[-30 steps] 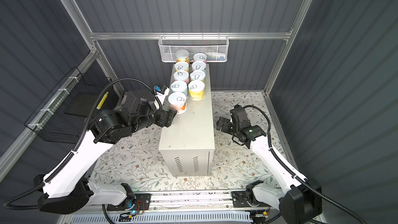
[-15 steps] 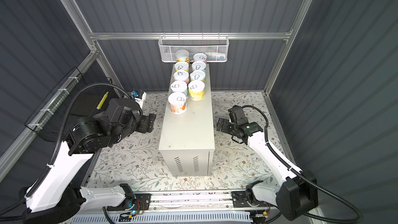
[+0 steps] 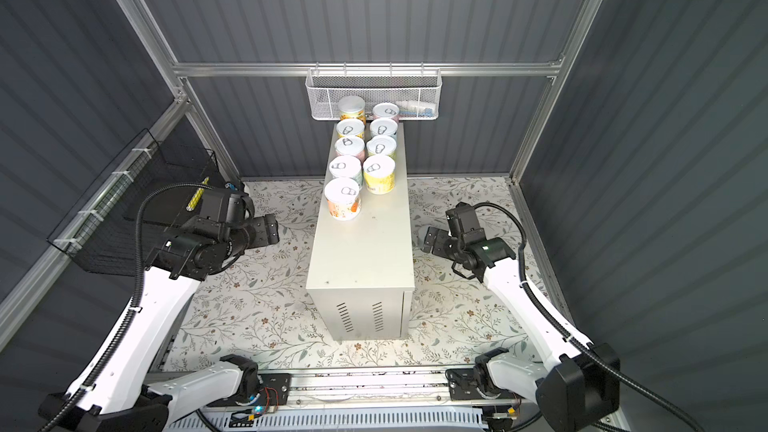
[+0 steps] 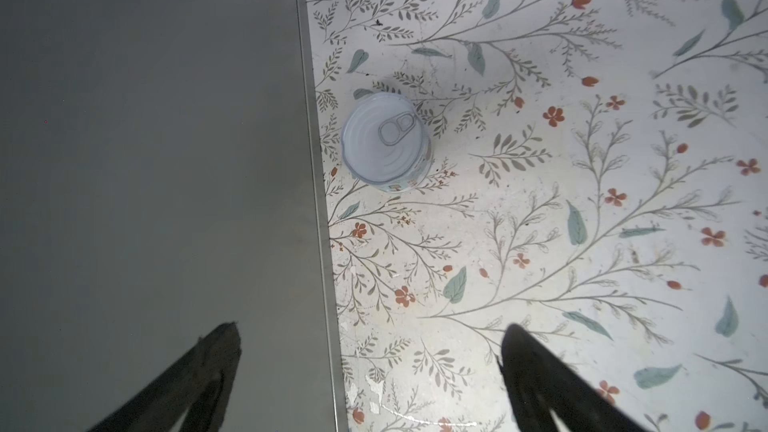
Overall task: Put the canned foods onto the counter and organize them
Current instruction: 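Withdraw the left gripper while the right gripper descends and grasps the teal floor can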
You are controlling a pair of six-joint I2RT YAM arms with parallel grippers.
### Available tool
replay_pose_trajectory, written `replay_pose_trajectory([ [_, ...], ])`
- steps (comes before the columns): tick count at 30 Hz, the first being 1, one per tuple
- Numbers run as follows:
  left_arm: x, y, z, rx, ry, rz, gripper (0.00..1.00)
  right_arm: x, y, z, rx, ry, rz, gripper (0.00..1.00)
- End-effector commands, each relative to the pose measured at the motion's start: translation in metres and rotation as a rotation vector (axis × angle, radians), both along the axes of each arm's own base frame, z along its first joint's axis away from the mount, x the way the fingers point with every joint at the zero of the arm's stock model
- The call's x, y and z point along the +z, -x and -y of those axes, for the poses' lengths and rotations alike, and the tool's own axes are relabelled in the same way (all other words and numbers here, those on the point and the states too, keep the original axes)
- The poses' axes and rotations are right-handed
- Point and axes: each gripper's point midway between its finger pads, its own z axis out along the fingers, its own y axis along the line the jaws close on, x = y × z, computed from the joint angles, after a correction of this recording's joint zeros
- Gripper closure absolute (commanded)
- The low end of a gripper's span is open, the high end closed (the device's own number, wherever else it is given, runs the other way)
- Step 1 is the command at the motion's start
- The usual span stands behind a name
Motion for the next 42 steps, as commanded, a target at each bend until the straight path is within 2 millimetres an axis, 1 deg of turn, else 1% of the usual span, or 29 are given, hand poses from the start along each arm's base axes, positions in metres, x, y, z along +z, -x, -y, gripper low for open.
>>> replay_pose_trajectory([
  [1, 0.021, -0.016, 0.009, -0.016, 0.087, 0.124, 0.1, 0.002, -0.002, 0.008, -0.013, 0.009, 0.009, 0.01],
  [2, 0.021, -0.02, 0.009, -0.013, 0.089, 0.137, 0.1, 0.001, -0.003, 0.009, -0.016, 0.0, 0.009, 0.01],
  [5, 0.012, -0.031, 0.01, -0.003, 0.093, 0.146, 0.1, -0.003, -0.009, 0.011, -0.023, -0.015, -0.001, 0.01],
  [10, -0.008, -0.046, 0.007, 0.047, 0.1, 0.169, 0.1, -0.004, -0.021, 0.016, -0.033, -0.018, 0.002, 0.01],
  [14, -0.036, -0.052, 0.006, 0.067, 0.097, 0.161, 0.1, -0.007, -0.029, 0.021, -0.04, 0.01, -0.001, 0.01],
  [17, -0.055, -0.055, 0.011, 0.054, 0.116, 0.161, 0.09, -0.008, -0.033, 0.024, -0.041, 0.03, 0.007, 0.01],
  [20, -0.061, -0.059, 0.017, 0.022, 0.115, 0.153, 0.09, -0.009, -0.035, 0.027, -0.044, 0.052, 0.012, 0.01],
  [24, -0.071, -0.066, 0.019, 0.009, 0.083, 0.124, 0.09, -0.009, -0.037, 0.032, -0.063, 0.075, 0.038, 0.01],
  [27, -0.082, -0.071, 0.029, -0.019, 0.126, 0.112, 0.11, -0.013, -0.042, 0.031, -0.056, 0.077, 0.052, 0.01],
  [29, -0.088, -0.075, 0.04, -0.046, 0.173, 0.103, 0.12, -0.015, -0.049, 0.027, -0.041, 0.076, 0.057, 0.01],
  [31, -0.094, -0.077, 0.046, -0.059, 0.201, 0.095, 0.13, -0.018, -0.057, 0.023, -0.023, 0.073, 0.061, 0.01],
  [37, -0.107, -0.08, 0.059, -0.092, 0.272, 0.094, 0.13, -0.027, -0.081, 0.012, 0.006, 0.055, 0.058, 0.01],
  [40, -0.113, -0.082, 0.065, -0.108, 0.3, 0.089, 0.13, -0.034, -0.092, 0.004, 0.022, 0.029, 0.056, 0.01],
  [42, -0.113, -0.082, 0.067, -0.117, 0.303, 0.087, 0.13, -0.043, -0.099, 0.0, 0.027, 0.023, 0.037, 0.01],
])
